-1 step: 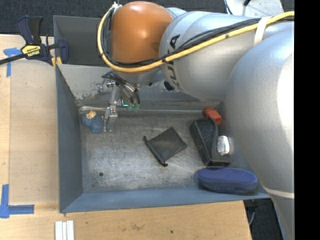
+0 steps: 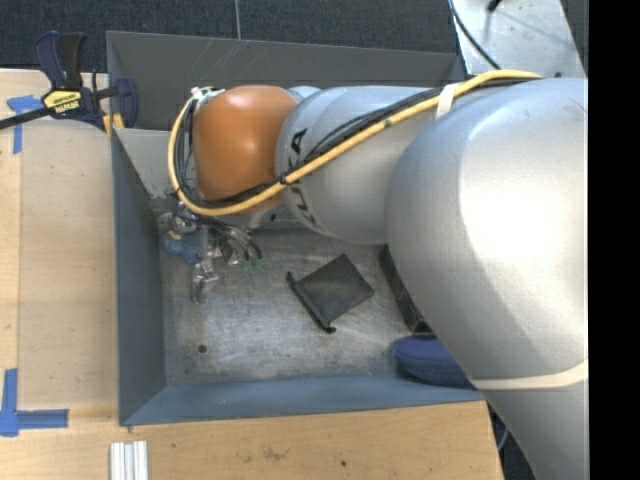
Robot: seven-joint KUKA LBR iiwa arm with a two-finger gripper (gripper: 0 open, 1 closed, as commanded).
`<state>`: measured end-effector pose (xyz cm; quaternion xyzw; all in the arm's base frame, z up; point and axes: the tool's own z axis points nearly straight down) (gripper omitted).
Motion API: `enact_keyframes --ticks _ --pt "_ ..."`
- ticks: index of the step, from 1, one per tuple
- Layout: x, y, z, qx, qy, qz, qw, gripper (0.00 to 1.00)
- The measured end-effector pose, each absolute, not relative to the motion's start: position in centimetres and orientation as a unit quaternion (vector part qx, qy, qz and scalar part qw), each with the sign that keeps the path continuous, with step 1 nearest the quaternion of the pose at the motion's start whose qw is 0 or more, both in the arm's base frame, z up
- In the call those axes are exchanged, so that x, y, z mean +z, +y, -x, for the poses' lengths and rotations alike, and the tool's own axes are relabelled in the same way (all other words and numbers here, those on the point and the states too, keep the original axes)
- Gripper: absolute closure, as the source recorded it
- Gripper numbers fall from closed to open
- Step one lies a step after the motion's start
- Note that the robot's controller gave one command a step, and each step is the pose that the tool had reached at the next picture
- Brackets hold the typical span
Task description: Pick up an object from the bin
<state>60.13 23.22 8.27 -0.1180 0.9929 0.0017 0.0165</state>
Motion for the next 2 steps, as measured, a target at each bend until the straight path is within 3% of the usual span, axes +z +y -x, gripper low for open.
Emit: enact_keyframes --ticks 1,2 --pt "8.7 23.6 -60.4 0.006 0.993 0.118 0.022 1.00" --pt "27.3 21.6 -61.4 0.000 0.953 0.301 0.006 1.00"
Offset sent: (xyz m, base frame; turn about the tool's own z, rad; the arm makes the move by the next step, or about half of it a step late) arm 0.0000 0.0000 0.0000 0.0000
